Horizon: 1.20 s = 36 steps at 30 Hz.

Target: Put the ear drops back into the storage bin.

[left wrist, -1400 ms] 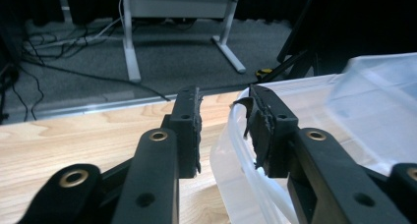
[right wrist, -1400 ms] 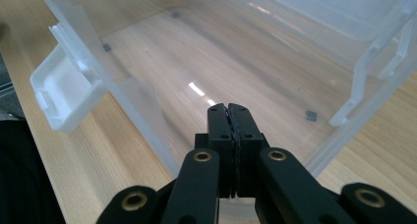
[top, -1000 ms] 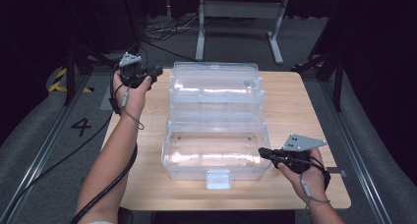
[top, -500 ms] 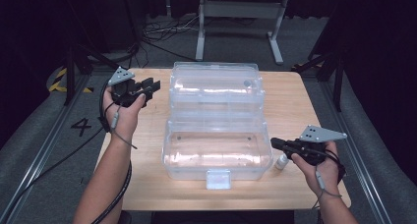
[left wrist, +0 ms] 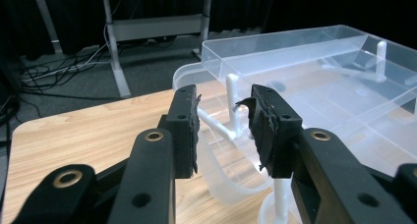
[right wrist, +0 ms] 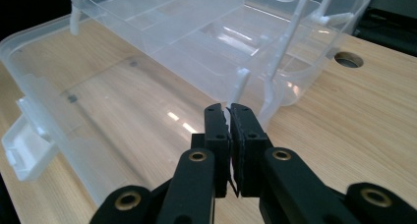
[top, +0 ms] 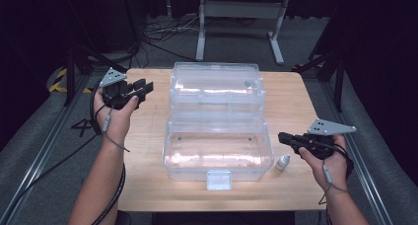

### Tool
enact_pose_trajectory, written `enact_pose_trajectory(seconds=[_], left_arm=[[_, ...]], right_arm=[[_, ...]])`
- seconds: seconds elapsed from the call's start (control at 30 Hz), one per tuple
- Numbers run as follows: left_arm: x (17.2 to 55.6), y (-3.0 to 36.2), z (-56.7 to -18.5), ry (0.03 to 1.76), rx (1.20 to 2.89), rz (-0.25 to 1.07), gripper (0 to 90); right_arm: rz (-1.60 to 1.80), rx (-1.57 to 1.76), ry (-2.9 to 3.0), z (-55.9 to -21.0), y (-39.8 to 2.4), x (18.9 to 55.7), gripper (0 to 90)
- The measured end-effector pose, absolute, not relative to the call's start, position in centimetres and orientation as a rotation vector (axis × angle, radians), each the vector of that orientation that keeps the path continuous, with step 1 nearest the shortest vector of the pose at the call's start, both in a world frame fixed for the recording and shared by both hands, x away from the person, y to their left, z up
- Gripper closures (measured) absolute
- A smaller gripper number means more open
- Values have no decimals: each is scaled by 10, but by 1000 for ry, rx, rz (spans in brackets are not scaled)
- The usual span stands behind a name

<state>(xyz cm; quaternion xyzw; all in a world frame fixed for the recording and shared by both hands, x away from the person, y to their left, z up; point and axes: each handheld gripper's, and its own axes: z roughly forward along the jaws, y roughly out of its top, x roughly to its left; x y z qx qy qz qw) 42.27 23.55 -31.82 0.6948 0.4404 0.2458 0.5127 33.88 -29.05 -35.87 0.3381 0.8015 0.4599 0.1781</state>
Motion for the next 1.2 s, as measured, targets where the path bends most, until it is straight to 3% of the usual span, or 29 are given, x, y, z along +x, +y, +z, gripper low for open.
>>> enact_pose_trajectory(seconds=[1.2], left_arm=[[415,232,-310,1041,1701,578,639]], right_arm=[[779,1109,2572,-360,-298,363,792]])
